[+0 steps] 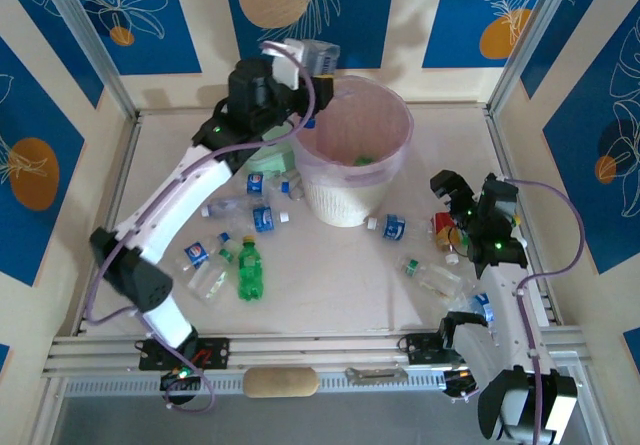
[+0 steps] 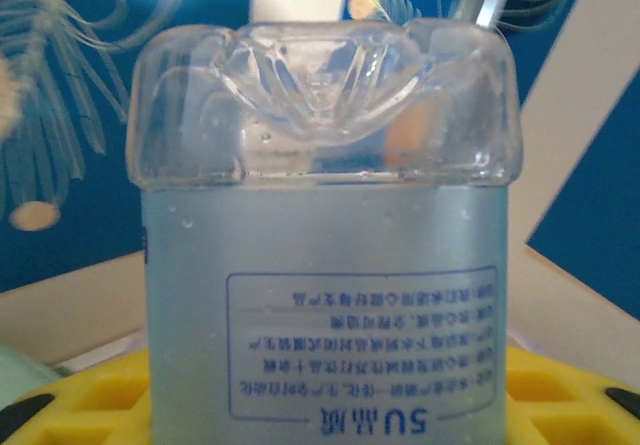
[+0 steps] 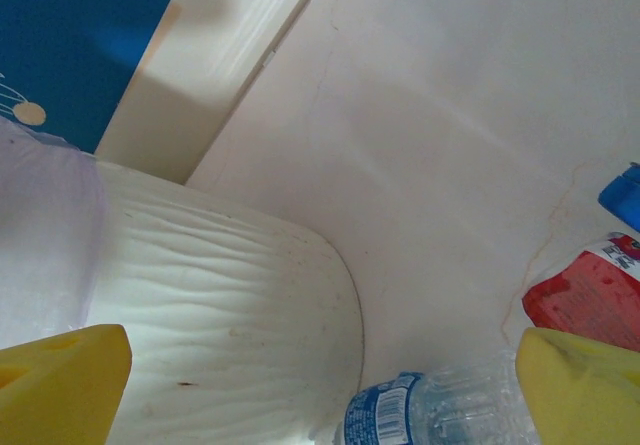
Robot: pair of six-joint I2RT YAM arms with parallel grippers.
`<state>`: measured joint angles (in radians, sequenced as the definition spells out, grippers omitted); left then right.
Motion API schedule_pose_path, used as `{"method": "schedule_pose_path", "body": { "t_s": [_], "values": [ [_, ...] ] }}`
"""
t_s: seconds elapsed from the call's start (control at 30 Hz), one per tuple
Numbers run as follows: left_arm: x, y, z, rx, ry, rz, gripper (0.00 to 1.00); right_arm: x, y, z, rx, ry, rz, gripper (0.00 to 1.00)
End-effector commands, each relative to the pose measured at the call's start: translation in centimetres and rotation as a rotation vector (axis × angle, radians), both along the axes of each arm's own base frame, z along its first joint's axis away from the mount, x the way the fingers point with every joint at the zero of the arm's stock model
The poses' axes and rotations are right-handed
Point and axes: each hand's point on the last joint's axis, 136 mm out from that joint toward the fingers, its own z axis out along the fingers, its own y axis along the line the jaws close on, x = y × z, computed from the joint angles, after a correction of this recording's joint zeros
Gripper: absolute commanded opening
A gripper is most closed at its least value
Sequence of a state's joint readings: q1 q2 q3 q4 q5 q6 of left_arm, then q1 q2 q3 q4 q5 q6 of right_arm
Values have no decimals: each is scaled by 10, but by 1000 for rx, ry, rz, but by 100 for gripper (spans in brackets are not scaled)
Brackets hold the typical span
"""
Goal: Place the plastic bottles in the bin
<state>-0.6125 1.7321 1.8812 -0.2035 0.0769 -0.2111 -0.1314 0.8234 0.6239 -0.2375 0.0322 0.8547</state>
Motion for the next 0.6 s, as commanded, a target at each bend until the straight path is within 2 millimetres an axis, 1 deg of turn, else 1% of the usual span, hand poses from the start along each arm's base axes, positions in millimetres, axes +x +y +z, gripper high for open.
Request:
{"method": "schedule_pose_path", "body": {
  "t_s": [0.0,0.03,0.13,0.2,0.3,0.43,0.57],
  "values": [
    [1,-29,-21,16,112,-147,51,-8,1,-3,-26,9,25,99],
    [4,-35,-27,27,135,-168,51,-9,1,-3,-31,12,24,99],
    [17,-50,-57,72,219,-195,51,-12,-1,-6,-42,22,17,99],
    [23,-55,-75,104,258,-201,51,-13,-2,-8,-43,28,16,99],
    [30,-57,-100,152,294,-190,51,-13,-3,-9,-40,28,14,99],
    [34,-55,-122,200,323,-176,51,-10,-3,-9,-33,24,11,99],
    [33,-57,-129,208,341,-188,53,-8,-2,-9,-19,24,14,99]
  ]
}}
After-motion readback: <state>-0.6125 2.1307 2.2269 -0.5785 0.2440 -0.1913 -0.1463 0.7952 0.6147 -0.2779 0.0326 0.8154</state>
